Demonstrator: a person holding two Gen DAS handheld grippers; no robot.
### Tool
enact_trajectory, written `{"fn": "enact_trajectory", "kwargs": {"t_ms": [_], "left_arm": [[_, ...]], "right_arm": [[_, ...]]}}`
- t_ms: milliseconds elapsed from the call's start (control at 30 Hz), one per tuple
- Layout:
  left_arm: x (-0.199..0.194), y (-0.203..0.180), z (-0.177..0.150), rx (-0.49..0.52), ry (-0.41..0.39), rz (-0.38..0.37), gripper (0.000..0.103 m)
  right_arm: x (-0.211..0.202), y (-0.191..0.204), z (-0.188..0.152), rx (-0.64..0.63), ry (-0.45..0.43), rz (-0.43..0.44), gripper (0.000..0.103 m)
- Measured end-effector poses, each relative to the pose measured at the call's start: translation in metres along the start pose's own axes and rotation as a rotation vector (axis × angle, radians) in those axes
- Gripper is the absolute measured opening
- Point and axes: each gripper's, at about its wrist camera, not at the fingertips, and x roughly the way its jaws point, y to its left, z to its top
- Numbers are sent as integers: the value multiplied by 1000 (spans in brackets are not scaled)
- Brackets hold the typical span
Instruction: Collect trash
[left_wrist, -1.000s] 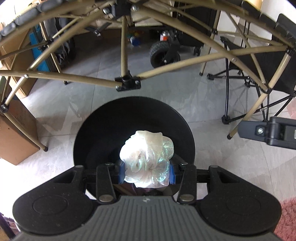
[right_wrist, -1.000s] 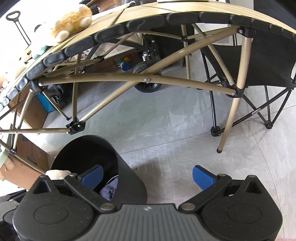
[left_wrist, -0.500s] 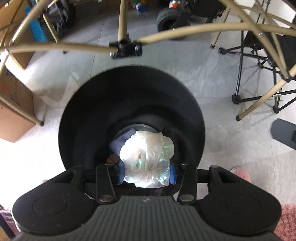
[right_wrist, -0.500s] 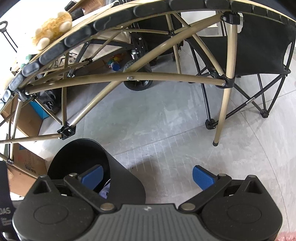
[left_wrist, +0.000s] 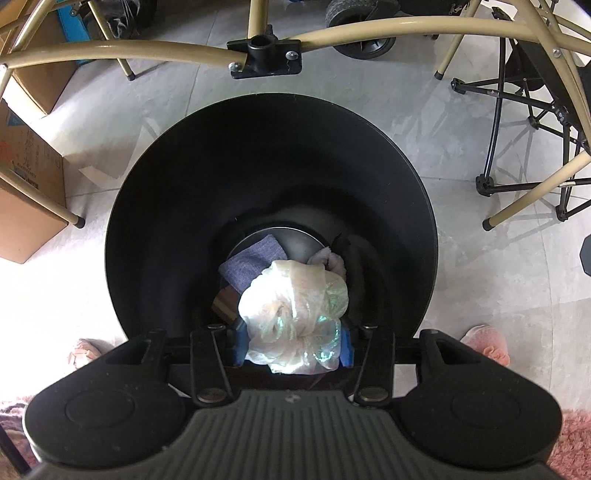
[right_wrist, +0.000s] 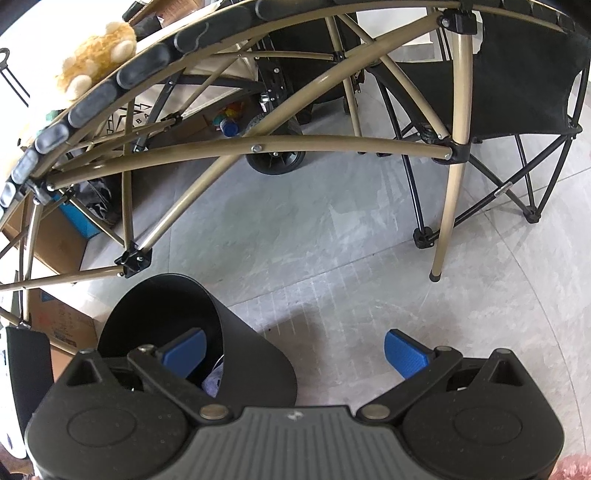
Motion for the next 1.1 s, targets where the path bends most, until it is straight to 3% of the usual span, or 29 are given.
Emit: {"fn": "enact_trajectory", "kwargs": {"t_ms": [133,233,300,333,1100], "left_arm": [[-1,0,-1,1,-7,3,55],[-5,-2,-2,6,-23,8,78],[-8,-2,-2,8,-36,15,100],[-9,-3,-3,3,-42,20,103],[-24,-6,-6,30,-82,-2,103]], "right_arm": [[1,1,0,1,4,-2,103],[1,2,0,-1,6,-3,103],[2,2,0,-2,7,-3,103],[2,2,0,-2,7,-3,103],[0,3,-1,-3,2,0,103]]}}
